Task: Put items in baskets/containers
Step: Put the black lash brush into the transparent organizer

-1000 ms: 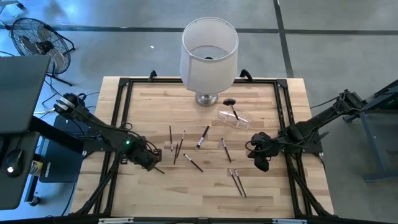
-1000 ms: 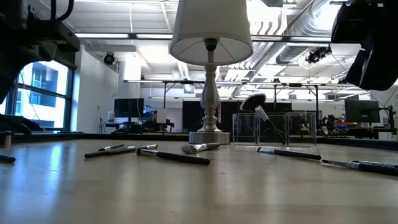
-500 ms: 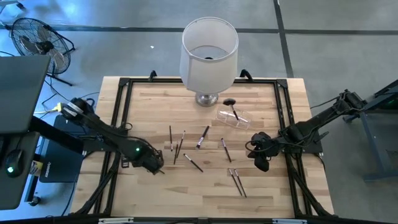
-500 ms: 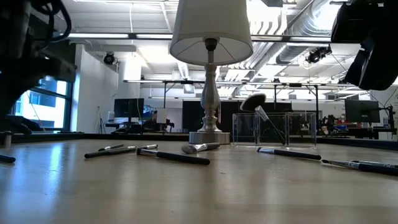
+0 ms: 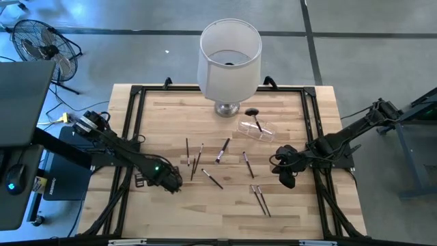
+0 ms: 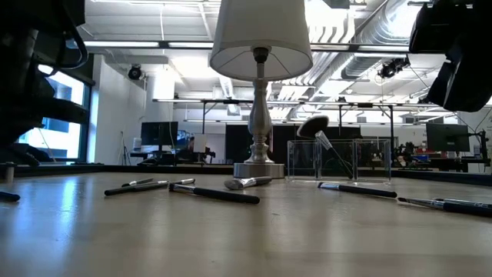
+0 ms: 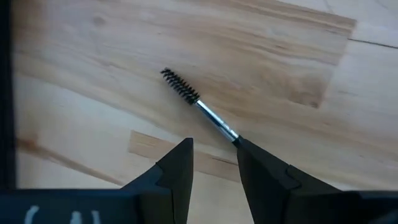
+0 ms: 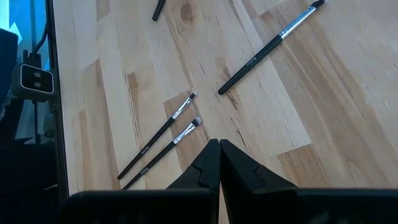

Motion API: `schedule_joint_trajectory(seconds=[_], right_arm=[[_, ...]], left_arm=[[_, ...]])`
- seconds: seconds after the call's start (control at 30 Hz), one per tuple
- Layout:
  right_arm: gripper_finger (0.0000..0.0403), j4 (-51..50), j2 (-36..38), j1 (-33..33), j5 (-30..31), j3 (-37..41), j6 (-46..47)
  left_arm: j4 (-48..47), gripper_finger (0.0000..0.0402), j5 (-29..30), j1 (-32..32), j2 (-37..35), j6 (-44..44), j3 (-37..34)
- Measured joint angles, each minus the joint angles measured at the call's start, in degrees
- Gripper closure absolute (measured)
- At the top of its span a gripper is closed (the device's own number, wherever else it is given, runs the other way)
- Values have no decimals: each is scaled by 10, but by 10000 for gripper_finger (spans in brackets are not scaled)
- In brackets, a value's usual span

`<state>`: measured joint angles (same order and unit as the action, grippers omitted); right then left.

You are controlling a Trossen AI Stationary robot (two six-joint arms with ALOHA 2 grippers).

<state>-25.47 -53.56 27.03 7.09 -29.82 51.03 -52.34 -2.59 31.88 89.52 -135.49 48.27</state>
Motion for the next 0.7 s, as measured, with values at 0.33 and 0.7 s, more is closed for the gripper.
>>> schedule_joint_trajectory(seconds=[0.33,0.7], right_arm=[[402,0,0,0,-2,0,5],[402,1,0,0,-2,0,0]], left_arm=[[28,279,36,0,0,0,0],[29,279,81,0,3,17,0]])
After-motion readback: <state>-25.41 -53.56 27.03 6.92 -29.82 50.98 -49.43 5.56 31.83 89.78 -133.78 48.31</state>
